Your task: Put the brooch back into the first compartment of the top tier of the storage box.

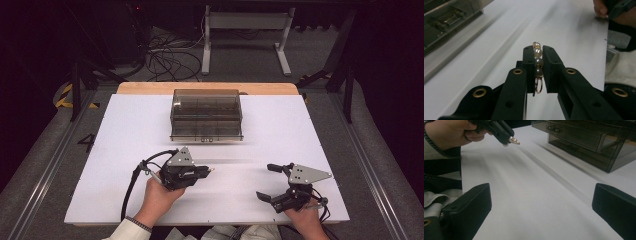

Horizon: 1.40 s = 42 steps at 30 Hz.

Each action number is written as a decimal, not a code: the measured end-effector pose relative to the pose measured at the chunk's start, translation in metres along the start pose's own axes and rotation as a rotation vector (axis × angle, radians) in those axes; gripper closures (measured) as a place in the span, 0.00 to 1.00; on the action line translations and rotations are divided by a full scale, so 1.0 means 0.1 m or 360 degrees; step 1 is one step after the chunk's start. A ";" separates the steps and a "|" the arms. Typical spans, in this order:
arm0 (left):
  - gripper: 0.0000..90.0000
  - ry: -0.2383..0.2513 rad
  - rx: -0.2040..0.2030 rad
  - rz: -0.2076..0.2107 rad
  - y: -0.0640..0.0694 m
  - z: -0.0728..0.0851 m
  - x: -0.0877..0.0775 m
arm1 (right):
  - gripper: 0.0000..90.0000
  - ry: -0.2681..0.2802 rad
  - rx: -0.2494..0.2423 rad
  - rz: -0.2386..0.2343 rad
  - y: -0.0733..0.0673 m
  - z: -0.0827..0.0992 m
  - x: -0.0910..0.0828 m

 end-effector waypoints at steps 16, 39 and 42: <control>0.91 0.0168 -0.0094 -0.0054 -0.11 -0.02 -0.15 | 0.03 -0.0002 0.0000 0.0000 0.00 0.00 0.00; 0.91 0.0171 -0.0035 -0.0172 -0.18 -0.17 -0.27 | 0.03 -0.0017 0.0024 0.0013 0.01 0.03 0.00; 0.91 0.0177 -0.0046 -0.0178 -0.22 -0.22 -0.31 | 0.03 -0.0013 0.0031 0.0020 0.00 0.04 -0.01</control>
Point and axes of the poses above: each handheld gripper's, and its own axes: x roughly forward along the jaws, z roughly out of its underside, y roughly to its right, the point moved 1 cm from there along x, roughly forward along the jaws, and after that the axes turned 10 degrees about -z, right-handed, at the moved point
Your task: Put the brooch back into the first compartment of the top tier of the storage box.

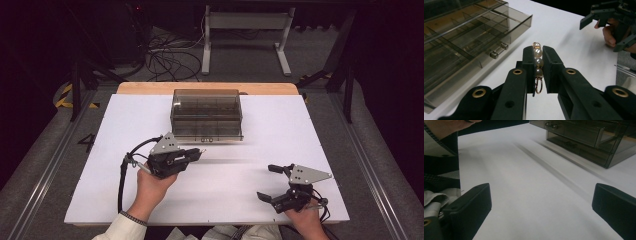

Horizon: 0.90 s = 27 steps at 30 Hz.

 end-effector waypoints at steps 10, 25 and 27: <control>0.91 -0.0005 0.0005 -0.0050 -0.11 -0.13 -0.05 | 0.03 0.0003 0.0030 0.0019 0.00 0.03 -0.04; 0.91 -0.0013 0.0011 -0.0108 -0.23 -0.28 -0.08 | 0.03 0.0006 0.0043 0.0039 -0.02 0.06 -0.09; 0.91 0.0004 0.0005 -0.0105 -0.27 -0.31 -0.09 | 0.03 0.0011 0.0045 0.0038 -0.02 0.07 -0.10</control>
Point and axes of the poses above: each handheld gripper's, and its own axes: x roughly forward along the jaws, z roughly out of its underside, y roughly to its right, the point moved 1 cm from there along x, roughly forward along the jaws, and after that the axes turned 10 degrees about -z, right-handed, at the moved point
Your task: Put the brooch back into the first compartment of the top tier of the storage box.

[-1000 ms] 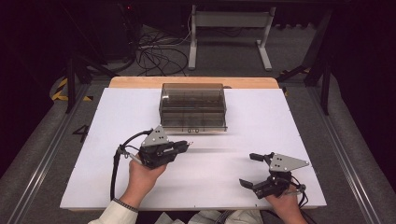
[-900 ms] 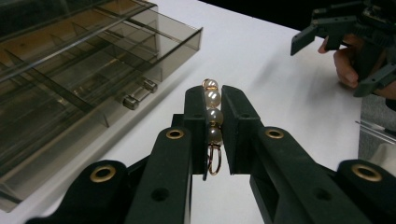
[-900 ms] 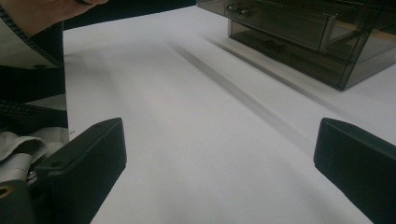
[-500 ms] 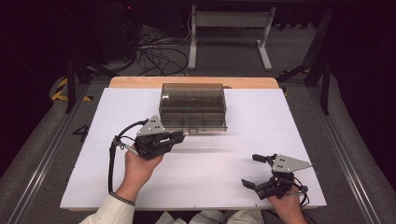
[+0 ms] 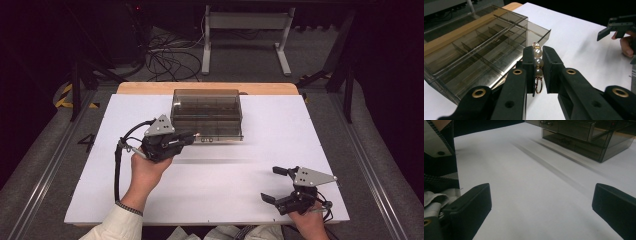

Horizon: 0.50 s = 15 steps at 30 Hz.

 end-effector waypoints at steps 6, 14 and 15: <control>0.91 0.0001 -0.0038 -0.0021 -0.07 0.00 0.07 | 0.03 0.0000 -0.0003 -0.0003 -0.01 0.00 0.00; 0.91 0.0022 -0.0080 -0.0048 -0.14 -0.02 0.12 | 0.03 0.0004 -0.0006 -0.0007 0.00 -0.01 0.00; 0.91 0.0021 -0.0066 -0.0061 -0.15 -0.02 0.13 | 0.03 0.0004 -0.0006 -0.0007 0.00 -0.01 0.00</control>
Point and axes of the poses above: each handheld gripper's, and its own axes: x roughly forward along the jaws, z roughly out of its underside, y roughly to its right, the point moved 1 cm from there along x, roughly forward along the jaws, and after that the axes turned 10 degrees about -z, right-handed, at the moved point
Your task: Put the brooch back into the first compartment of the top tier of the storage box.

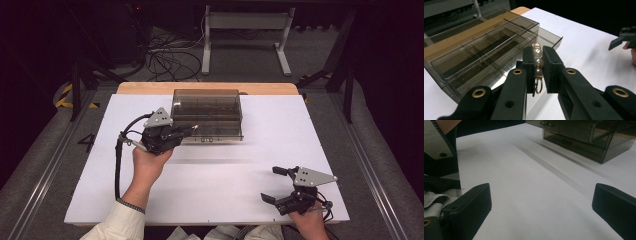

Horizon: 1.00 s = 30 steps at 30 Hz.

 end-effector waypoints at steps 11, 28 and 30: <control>0.90 -0.0018 -0.0039 -0.0120 -0.05 0.05 0.10 | 0.03 0.0011 -0.0002 -0.0005 -0.01 0.00 -0.01; 0.90 -0.0041 -0.0230 -0.0367 -0.20 0.16 0.23 | 0.03 0.0008 0.0006 -0.0007 0.00 0.00 -0.01; 0.90 -0.0044 -0.0252 -0.0360 -0.22 0.18 0.24 | 0.03 0.0007 0.0006 -0.0009 0.00 0.00 -0.01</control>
Point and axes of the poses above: each handheld gripper's, and its own axes: x roughly forward along the jaws, z roughly out of its underside, y roughly to its right, the point moved 1 cm from there along x, roughly forward along the jaws, and after that the axes turned 10 degrees about -z, right-handed, at the moved point
